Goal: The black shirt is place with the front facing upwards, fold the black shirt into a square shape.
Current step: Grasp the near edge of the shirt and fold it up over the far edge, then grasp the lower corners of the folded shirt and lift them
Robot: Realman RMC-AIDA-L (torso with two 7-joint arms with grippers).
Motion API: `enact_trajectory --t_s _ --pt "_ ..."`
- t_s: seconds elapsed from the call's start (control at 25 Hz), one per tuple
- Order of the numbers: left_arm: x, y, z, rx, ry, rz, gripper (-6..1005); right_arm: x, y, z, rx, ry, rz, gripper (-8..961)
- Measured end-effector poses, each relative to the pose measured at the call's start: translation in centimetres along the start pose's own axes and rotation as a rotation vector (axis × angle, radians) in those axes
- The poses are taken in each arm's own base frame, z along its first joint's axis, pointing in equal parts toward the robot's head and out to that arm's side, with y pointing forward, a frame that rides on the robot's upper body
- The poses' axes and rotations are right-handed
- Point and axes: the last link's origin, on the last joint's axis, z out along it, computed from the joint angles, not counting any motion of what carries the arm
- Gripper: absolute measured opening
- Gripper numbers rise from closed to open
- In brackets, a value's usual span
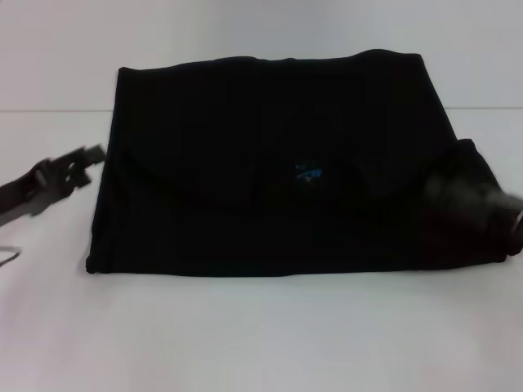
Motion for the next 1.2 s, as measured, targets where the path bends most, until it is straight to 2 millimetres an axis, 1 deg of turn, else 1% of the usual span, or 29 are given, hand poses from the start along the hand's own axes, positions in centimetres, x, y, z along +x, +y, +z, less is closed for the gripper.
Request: enact_trajectory --t_s 0.08,0.16,0.24,0.36,0.48,0.76,1.0,1.2 --pt "0.2 0.0 -1.4 -0.006 -0.079 -0.009 705 1.2 1.3 -0.2 -0.092 0.066 -0.112 753" --pt "0.5 -0.3 -2.6 0.018 -0.155 -0.014 718 2.4 2.3 -0.3 -0.159 0.118 -0.196 809" --pt "0.5 -0.4 -2.9 0.033 -0.176 -0.008 732 3.7 3.2 -0.2 -0.218 0.168 -0.274 865" --pt "0.3 -0.5 -3.0 0.069 -0.233 0.032 745 5.7 4.4 0.2 -0.294 0.233 -0.349 902" --pt "0.0 -0.4 -2.6 0.075 -0.265 0.076 744 6.9 5.1 0.5 -0.340 0.266 -0.384 927" --pt "-1.0 -0.3 -1.1 0.097 -0.340 0.147 743 7.5 5.4 0.8 -0.357 0.296 -0.418 926" --pt "-0.9 -0.5 -0.7 0.126 -0.325 0.175 742 7.5 5.3 0.9 -0.349 0.296 -0.420 927" --pt "-1.1 -0.8 -0.2 0.151 -0.339 0.197 741 7.5 5.4 1.4 -0.350 0.298 -0.420 927"
